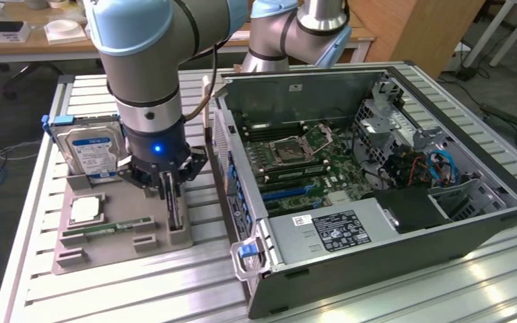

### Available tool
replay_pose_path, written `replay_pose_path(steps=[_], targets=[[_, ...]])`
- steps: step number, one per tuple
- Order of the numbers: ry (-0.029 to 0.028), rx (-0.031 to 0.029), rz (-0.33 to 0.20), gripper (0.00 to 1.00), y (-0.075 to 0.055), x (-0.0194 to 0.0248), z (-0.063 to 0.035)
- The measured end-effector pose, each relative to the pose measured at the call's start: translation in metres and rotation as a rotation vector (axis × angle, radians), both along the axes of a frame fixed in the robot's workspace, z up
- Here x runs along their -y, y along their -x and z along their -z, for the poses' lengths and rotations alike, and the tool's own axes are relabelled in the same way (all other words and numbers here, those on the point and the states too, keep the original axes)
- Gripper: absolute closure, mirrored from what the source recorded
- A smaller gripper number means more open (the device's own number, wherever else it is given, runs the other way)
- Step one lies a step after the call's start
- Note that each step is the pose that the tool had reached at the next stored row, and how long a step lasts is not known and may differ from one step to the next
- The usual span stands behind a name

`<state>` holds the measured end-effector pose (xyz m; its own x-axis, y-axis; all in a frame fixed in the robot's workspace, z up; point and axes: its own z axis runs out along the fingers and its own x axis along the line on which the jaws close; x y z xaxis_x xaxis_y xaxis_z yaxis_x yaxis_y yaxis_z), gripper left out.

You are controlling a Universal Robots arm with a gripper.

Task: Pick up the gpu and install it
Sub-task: 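Pick up the gpu and move the gpu toward the slot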

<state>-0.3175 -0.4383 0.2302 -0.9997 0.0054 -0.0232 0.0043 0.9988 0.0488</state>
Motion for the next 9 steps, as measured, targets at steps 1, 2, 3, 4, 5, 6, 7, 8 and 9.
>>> replay_pose_path(steps=[1, 2, 3, 4, 5, 6, 7, 8, 9], targets=[[0.0, 0.0, 0.0, 0.67, -0.0006, 0.0, 0.0001], [-0.0001, 0.0001, 0.0, 0.67, -0.0009, 0.0, 0.0002], [0.0, 0.0, 0.0, 0.67, -0.0009, 0.0, 0.0001], [0.0001, 0.0, 0.0, 0.67, -0.0009, 0.0, 0.0001], [0.0001, -0.0001, 0.0, 0.67, -0.001, 0.0, 0.0001], [0.0001, 0.0, 0.0, 0.67, -0.0011, 0.0, 0.0001], [0.0001, 0.0, 0.0, 0.67, -0.0011, 0.0, 0.0001], [0.0, -0.0001, 0.0, 0.67, -0.0011, 0.0, 0.0001], [0.0001, 0.0, 0.0, 0.67, -0.0011, 0.0, 0.0001]])
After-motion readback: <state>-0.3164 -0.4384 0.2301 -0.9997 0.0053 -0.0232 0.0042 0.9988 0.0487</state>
